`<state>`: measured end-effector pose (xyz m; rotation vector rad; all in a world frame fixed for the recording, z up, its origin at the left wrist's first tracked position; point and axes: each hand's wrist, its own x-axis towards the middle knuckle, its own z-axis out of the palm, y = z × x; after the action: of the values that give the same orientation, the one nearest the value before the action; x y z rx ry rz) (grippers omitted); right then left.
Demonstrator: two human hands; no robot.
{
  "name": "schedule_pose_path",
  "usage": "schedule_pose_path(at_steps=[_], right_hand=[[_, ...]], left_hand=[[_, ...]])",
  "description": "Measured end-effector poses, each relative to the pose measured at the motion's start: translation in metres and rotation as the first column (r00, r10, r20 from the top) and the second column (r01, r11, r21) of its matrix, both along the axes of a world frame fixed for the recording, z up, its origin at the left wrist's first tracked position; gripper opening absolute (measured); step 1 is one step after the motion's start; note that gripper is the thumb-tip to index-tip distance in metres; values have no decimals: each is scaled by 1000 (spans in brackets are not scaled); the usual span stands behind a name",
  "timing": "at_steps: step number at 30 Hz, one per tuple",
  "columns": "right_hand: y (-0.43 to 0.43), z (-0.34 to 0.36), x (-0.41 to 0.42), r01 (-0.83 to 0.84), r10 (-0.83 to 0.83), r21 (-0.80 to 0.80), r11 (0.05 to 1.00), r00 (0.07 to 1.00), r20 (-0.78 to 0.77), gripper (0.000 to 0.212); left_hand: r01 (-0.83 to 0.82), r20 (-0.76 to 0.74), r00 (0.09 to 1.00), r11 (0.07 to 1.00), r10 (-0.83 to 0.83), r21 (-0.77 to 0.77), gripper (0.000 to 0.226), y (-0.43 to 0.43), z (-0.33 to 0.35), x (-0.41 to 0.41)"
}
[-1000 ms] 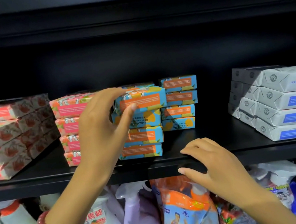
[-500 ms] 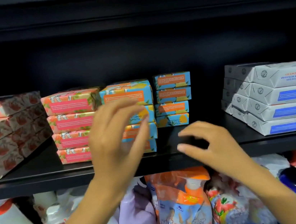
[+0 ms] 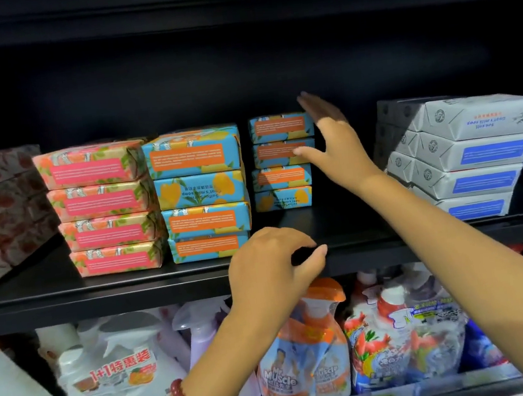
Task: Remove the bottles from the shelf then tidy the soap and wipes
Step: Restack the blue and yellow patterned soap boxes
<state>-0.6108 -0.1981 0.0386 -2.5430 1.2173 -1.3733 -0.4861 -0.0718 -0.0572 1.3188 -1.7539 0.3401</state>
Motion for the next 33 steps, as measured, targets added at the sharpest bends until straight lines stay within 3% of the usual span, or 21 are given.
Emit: schedule_pose_path(at_steps=[2,5,10,15,20,24,27,29,33], right_hand=[[-4,1,2,-29,31,50,998,999,-36,54],[-3,-2,7,43,-44,58,997,999,17,25],[1,-5,10,122,-120,-52,991,992,39,28],[2,-8,8,150,-140,-306,940,989,57,27],[20,-21,-15,58,-18,-475,878,996,87,33],[51,-44,-37,29,40,-571,820,993,107,31],[67,-61,-47,-13,84,-625,780,993,84,26],[73,-69,-49,-38,104,-672,739,993,58,24],[83,-78,-47,-110,161,-683,722,987,11,24]], left_hand=[[-16,-38,999,999,18,41,34,0,2,-2],[-47,-52,997,998,49,53,35,2,3,-5],[-71,-74,994,995,76,63,31,4,4,-7],[-74,-94,992,993,83,92,25,6,4,-8],[-41,-160,985,987,66,152,46,10,8,-8],[123,-496,868,972,-8,198,68,11,17,-6],[329,-727,681,924,-87,198,68,14,32,-7],[410,-788,608,888,-98,207,55,17,40,-8],[448,-804,569,885,-169,131,43,19,38,-5]])
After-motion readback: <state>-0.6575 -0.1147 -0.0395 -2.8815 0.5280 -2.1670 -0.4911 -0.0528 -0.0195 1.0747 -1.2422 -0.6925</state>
